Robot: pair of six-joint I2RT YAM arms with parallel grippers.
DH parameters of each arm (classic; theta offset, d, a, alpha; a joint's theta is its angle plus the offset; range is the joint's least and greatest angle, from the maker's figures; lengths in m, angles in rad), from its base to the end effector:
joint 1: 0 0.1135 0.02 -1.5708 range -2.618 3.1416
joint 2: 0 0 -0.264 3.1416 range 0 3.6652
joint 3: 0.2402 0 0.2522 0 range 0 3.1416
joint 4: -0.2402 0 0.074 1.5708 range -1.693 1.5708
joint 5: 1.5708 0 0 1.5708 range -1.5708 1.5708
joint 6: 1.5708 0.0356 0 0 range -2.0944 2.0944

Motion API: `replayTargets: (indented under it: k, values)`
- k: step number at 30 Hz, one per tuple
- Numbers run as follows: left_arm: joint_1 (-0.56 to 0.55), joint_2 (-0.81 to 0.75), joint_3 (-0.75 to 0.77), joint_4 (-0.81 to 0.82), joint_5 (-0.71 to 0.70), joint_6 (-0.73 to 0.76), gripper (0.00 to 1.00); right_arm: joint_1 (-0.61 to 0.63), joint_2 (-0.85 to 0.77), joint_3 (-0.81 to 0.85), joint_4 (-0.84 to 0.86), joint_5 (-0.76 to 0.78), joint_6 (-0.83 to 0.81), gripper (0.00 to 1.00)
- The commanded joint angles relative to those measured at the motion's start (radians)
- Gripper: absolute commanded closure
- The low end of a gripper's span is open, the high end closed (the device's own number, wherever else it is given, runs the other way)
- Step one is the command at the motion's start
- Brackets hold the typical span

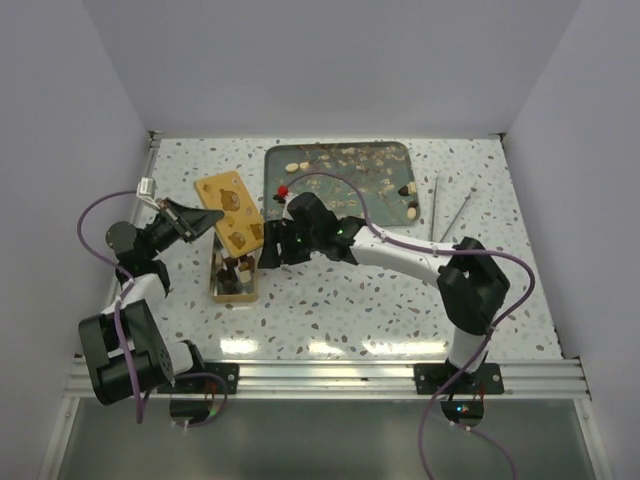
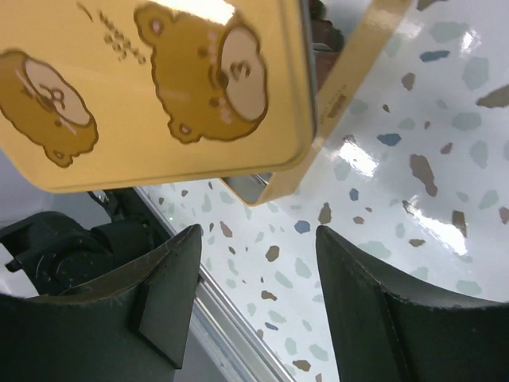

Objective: Pack the chocolate

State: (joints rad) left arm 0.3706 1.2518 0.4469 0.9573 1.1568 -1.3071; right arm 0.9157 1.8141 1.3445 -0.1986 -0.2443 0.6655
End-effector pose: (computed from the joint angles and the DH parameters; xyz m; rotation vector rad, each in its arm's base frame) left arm 0.2332 0.0557 0.2426 -0.3238 1.6976 -1.5247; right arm 0.2456 0.3339 0.2451 -0.4525 2.4242 1.0606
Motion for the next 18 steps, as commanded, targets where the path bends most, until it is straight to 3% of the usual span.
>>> replayTargets:
  k: [1,10,18]
  values:
    - [0.056,-0.002,0.004,0.212,-0.048,-0.124,1.0,0.034,0.047,0.08,-0.071,0.089,-0.041,0.38]
    - [0.143,0.083,-0.03,0.432,-0.082,-0.279,1.0,0.1,0.187,0.203,-0.143,0.2,-0.034,0.45]
    - [0.143,0.058,-0.051,0.385,-0.075,-0.241,1.0,0.117,0.278,0.288,-0.16,0.206,-0.02,0.46]
